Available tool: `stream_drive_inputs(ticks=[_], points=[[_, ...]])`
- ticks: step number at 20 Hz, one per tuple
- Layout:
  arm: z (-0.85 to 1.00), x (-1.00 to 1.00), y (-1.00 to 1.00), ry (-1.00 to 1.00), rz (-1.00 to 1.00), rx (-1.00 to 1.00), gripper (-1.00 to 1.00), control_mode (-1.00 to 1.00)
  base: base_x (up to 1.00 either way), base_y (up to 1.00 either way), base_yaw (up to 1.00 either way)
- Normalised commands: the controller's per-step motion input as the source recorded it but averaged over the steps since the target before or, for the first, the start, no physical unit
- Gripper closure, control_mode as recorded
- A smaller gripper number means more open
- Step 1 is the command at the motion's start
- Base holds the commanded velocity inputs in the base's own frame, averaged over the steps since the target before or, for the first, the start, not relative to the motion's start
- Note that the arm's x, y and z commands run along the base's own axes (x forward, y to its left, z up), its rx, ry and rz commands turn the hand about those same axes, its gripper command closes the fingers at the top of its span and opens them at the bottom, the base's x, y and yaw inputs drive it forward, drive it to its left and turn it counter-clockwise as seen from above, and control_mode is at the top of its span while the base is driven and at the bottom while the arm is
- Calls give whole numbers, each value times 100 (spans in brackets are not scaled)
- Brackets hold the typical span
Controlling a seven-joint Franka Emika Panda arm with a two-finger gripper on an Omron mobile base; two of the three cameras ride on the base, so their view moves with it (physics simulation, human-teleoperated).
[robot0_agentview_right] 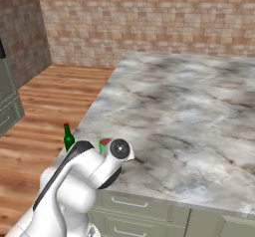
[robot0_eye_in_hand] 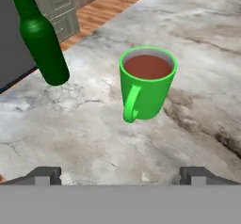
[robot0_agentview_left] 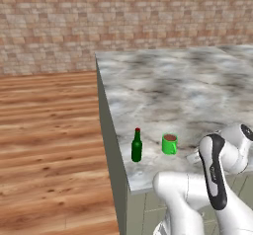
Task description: Place the microwavable item in the microwave. Then, close the microwave door and press the start button.
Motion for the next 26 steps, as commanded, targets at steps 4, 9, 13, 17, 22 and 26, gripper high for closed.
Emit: stream_drive_inputs(ticks=[4, 9, 13, 17, 22, 26], points=[[-50, 34, 19, -30, 30, 0, -100, -100, 0, 0, 0], [-38, 37, 28, -34, 27, 3, -100, -100, 0, 0, 0], [-25, 42, 31, -26, 18, 5, -100, -100, 0, 0, 0], [-9, 41, 34, -8, 2, 5, -100, -100, 0, 0, 0], [-1, 32, 37, 0, 0, 5, -100, -100, 0, 0, 0], [-14, 0, 46, 5, 0, 9, -100, -100, 0, 0, 0]])
